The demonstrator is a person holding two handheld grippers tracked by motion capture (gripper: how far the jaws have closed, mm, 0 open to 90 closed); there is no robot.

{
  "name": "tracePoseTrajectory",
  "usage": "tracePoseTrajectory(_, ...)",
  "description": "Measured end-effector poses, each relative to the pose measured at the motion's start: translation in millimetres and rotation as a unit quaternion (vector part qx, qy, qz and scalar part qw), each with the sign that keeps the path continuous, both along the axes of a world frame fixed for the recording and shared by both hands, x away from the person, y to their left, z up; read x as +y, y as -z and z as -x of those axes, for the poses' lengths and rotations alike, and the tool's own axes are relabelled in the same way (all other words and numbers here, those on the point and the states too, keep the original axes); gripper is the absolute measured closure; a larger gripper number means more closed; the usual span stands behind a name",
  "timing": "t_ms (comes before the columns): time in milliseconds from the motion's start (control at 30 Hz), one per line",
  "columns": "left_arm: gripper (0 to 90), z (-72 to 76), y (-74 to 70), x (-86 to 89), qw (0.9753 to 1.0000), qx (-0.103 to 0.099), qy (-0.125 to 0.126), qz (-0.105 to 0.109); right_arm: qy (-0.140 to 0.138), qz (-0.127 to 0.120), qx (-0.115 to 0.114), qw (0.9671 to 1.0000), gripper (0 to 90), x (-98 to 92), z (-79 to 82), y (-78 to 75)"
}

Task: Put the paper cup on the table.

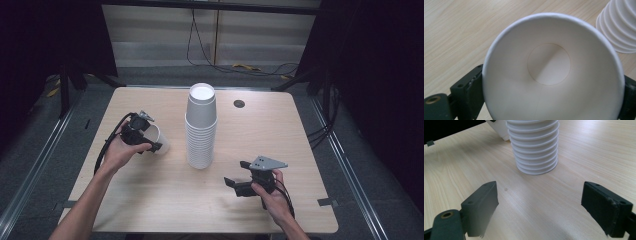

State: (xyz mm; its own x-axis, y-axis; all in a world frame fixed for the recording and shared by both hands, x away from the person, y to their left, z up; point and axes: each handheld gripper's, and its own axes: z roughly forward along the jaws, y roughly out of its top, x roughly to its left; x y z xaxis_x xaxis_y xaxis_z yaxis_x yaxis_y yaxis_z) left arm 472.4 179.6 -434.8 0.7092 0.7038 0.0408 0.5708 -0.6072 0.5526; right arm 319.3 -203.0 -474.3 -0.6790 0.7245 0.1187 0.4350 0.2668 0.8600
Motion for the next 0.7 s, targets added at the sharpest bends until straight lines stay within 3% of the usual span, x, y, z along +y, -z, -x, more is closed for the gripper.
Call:
tracePoseTrajectory(133,6.2,-2.3,-1.4,-7.5,0.9997,-0.003,0.009,-0.023,-0.002,0.003,0.001,1.0,13.8,1.1,-0.2,0.7)
tracePoseTrajectory(200,5.9,-1.1,-1.4,-13.1,0.9989,-0.015,0.022,-0.038,-0.003,0.003,0.001,1.0,13.8,1.5,0.1,0.9)
tracePoseTrajectory(300,5.5,-2.5,0.3,-18.0,0.9987,-0.021,0.016,-0.043,-0.002,0.003,0.003,1.0,13.9,1.7,-0.8,1.8)
tracePoseTrajectory(700,6.0,-10.2,9.7,-21.1,0.9994,-0.016,0.001,-0.032,-0.01,0.004,0.005,0.9999,13.8,3.8,0.3,2.1)
